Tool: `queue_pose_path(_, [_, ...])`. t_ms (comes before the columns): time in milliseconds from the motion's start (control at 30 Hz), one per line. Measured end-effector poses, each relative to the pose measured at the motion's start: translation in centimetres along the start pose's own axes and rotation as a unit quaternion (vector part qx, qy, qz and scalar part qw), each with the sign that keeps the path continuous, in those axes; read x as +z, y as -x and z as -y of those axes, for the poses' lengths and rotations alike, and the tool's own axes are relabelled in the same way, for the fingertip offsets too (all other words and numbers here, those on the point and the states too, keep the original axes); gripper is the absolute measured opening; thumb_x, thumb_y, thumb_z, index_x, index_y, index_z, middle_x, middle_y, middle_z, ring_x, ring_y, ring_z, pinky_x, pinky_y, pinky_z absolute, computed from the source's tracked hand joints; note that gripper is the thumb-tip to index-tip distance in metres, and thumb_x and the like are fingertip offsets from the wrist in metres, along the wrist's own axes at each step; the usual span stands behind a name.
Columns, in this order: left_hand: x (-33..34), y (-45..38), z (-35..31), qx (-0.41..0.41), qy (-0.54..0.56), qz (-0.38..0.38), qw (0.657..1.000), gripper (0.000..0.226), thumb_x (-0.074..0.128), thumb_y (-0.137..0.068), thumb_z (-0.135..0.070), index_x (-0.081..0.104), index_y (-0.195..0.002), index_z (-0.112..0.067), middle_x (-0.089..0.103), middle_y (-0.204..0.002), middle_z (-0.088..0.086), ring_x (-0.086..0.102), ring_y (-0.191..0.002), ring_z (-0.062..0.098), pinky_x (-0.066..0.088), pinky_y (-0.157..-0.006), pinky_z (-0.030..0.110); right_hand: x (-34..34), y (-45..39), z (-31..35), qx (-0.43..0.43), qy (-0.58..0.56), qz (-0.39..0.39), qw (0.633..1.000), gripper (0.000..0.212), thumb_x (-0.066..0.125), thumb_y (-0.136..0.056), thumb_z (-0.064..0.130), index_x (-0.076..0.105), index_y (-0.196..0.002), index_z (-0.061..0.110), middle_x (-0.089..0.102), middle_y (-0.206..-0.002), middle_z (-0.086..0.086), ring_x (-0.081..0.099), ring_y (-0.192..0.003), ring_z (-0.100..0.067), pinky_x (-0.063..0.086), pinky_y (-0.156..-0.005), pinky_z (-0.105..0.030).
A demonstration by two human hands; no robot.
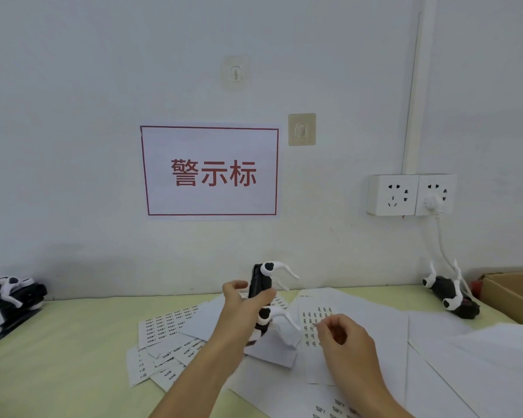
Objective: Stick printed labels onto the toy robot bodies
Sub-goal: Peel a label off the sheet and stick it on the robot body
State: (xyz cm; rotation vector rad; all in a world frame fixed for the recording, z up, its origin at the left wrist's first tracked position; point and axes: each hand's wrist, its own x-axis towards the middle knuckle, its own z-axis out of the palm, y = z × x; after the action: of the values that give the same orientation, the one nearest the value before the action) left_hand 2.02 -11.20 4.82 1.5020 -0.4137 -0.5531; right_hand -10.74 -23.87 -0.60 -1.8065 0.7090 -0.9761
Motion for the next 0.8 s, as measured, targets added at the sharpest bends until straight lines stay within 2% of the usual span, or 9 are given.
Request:
queue_pose_path(67, [0.6,0.1,1.0,-0.016,0.102,0.045,0.994,0.041,0.072,-0.09,-0.026,0.045,-0.117,-0.043,0.074,-0.096,0.008,0.069,-0.066,0.024,0.049,-0.057,0.03,0.0,-0.2,-0.1,0.012,-0.004,-0.006,1.0,0.019,0.066,-0.092,0.015,0.068,-0.073,0.016,0.067,-0.069,0.0,0.056,-0.062,-0.005,0.042,-0.056,-0.009])
queue_pose_path(133, [1.3,0.4,2.1,-0.024,0.178,0.098,0.979,0.04,0.065,-0.094,-0.016,0.053,-0.121,-0.043,0.073,-0.092,0.012,0.067,-0.064,0.027,0.052,-0.055,0.032,0.0,-0.3,-0.1,0.021,-0.002,-0.009,1.0,0.019,0.064,-0.092,0.015,0.068,-0.074,0.016,0.068,-0.071,0.0,0.059,-0.067,-0.009,0.042,-0.056,-0.01])
queue_pose_path(200, [1.5,0.7,2.9,-0.027,0.216,0.141,0.966,0.044,0.059,-0.096,-0.007,0.06,-0.123,-0.042,0.072,-0.097,0.018,0.068,-0.073,0.031,0.055,-0.063,0.037,0.0,-0.4,-0.2,0.031,-0.003,-0.006,0.999,0.019,0.062,-0.093,0.016,0.067,-0.075,0.015,0.068,-0.072,0.0,0.059,-0.068,-0.012,0.045,-0.06,-0.016])
queue_pose_path(300, [1.2,0.9,3.6,-0.012,0.212,0.189,0.959,0.05,0.061,-0.09,-0.003,0.065,-0.127,-0.035,0.067,-0.1,0.027,0.065,-0.084,0.036,0.054,-0.073,0.041,-0.1,-0.5,-0.2,0.04,-0.015,0.004,0.999,0.021,0.061,-0.094,0.016,0.065,-0.074,0.011,0.066,-0.072,-0.007,0.055,-0.065,-0.015,0.049,-0.066,-0.034])
queue_pose_path(433, [0.7,0.9,3.9,0.0,0.217,0.217,0.952,0.06,0.068,-0.08,0.001,0.065,-0.13,-0.032,0.063,-0.098,0.028,0.063,-0.085,0.039,0.052,-0.08,0.044,-0.3,-0.4,0.0,0.043,-0.052,0.002,0.998,0.023,0.061,-0.094,0.016,0.064,-0.072,0.011,0.059,-0.061,-0.001,0.052,-0.062,-0.016,0.043,-0.062,-0.032])
queue_pose_path(600, [0.4,0.8,4.1,0.009,0.196,0.252,0.948,0.065,0.079,-0.073,-0.002,0.068,-0.127,-0.038,0.067,-0.106,0.031,0.067,-0.079,0.035,0.057,-0.073,0.039,-0.9,-0.2,0.8,0.043,-0.138,-0.018,0.989,0.025,0.06,-0.094,0.01,0.06,-0.069,0.009,0.054,-0.056,0.004,0.049,-0.063,-0.017,0.038,-0.063,-0.031])
queue_pose_path(700, [0.5,0.7,4.2,0.017,0.182,0.254,0.95,0.066,0.078,-0.072,-0.006,0.067,-0.128,-0.039,0.068,-0.108,0.029,0.067,-0.082,0.033,0.056,-0.073,0.037,-1.4,-0.2,1.7,-0.006,-0.162,-0.021,0.987,0.022,0.059,-0.094,0.005,0.057,-0.073,0.005,0.051,-0.059,0.006,0.046,-0.064,-0.015,0.038,-0.064,-0.031])
queue_pose_path(800, [0.6,0.4,4.3,0.015,0.181,0.263,0.948,0.061,0.07,-0.077,-0.004,0.067,-0.128,-0.038,0.068,-0.107,0.029,0.068,-0.081,0.03,0.057,-0.069,0.035,-2.1,-0.6,3.0,-0.072,-0.134,0.01,0.988,0.019,0.061,-0.093,0.003,0.058,-0.075,0.006,0.054,-0.063,0.011,0.048,-0.062,-0.006,0.039,-0.067,-0.026])
